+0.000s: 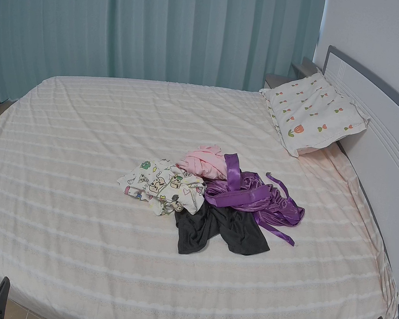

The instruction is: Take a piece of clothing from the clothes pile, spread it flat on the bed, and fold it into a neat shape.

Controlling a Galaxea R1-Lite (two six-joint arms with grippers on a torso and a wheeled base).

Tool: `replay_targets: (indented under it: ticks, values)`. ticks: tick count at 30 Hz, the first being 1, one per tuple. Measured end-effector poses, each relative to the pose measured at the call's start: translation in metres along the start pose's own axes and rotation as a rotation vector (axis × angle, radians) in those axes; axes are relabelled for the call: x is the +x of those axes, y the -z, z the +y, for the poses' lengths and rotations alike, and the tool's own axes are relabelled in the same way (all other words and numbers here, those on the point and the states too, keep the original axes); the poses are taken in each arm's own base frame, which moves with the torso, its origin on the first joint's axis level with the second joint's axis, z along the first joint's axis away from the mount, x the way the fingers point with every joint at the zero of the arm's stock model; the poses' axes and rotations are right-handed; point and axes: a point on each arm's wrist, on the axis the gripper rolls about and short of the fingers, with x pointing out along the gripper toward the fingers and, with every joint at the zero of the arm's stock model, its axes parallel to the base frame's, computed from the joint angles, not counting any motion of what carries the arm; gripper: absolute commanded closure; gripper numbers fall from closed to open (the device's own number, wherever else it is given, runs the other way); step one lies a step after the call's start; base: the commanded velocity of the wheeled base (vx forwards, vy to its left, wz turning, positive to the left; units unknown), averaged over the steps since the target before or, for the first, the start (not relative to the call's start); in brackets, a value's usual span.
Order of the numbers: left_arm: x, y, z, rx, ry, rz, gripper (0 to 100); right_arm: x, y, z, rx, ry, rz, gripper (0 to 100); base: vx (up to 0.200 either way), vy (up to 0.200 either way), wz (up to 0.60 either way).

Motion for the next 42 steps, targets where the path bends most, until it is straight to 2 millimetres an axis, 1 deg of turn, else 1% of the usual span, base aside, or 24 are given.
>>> replay_targets:
  ticks: [13, 16, 19, 23, 25, 29, 33, 38, 40, 41, 42]
  values:
    - [0.0, 0.0, 0.0, 0.0, 0.0, 0.0, 0, -0.001, -0.003, 0.0, 0.019, -0.018, -0.019, 0, 0.0, 0.0, 0.0]
    - [0.0, 0.0, 0.0, 0.0, 0.0, 0.0, 0, -0.004, -0.017, 0.0, 0.051, -0.039, -0.054, 0, 0.0, 0.0, 0.0]
    - [0.0, 0.0, 0.0, 0.0, 0.0, 0.0, 0, -0.005, -0.036, 0.001, 0.08, -0.075, -0.066, 0, 0.0, 0.0, 0.0]
    - [0.0, 0.0, 0.0, 0.0, 0.0, 0.0, 0, 0.006, -0.056, 0.001, 0.107, -0.133, 0.009, 0, 0.0, 0.0, 0.0]
    - [0.0, 0.0, 0.0, 0.0, 0.0, 0.0, 0, 0.016, -0.063, 0.002, 0.118, -0.159, 0.063, 0, 0.0, 0.0, 0.0]
    - [0.0, 0.0, 0.0, 0.0, 0.0, 0.0, 0, 0.042, -0.074, 0.003, 0.141, -0.205, 0.176, 0, 0.0, 0.0, 0.0]
    - [0.0, 0.0, 0.0, 0.0, 0.0, 0.0, 0, 0.073, -0.08, 0.005, 0.169, -0.244, 0.275, 0, 0.0, 0.0, 0.0]
    - [0.0, 0.0, 0.0, 0.0, 0.0, 0.0, 0, 0.117, -0.081, 0.01, 0.196, -0.285, 0.374, 0, 0.0, 0.0, 0.0]
    - [0.0, 0.0, 0.0, 0.0, 0.0, 0.0, 0, 0.139, -0.077, 0.014, 0.21, -0.299, 0.423, 0, 0.0, 0.0, 0.0]
    - [0.0, 0.0, 0.0, 0.0, 0.0, 0.0, 0, 0.144, -0.076, 0.015, 0.214, -0.302, 0.435, 0, 0.0, 0.0, 0.0]
    - [0.0, 0.0, 0.0, 0.0, 0.0, 0.0, 0, 0.154, -0.074, 0.017, 0.221, -0.306, 0.455, 0, 0.0, 0.0, 0.0]
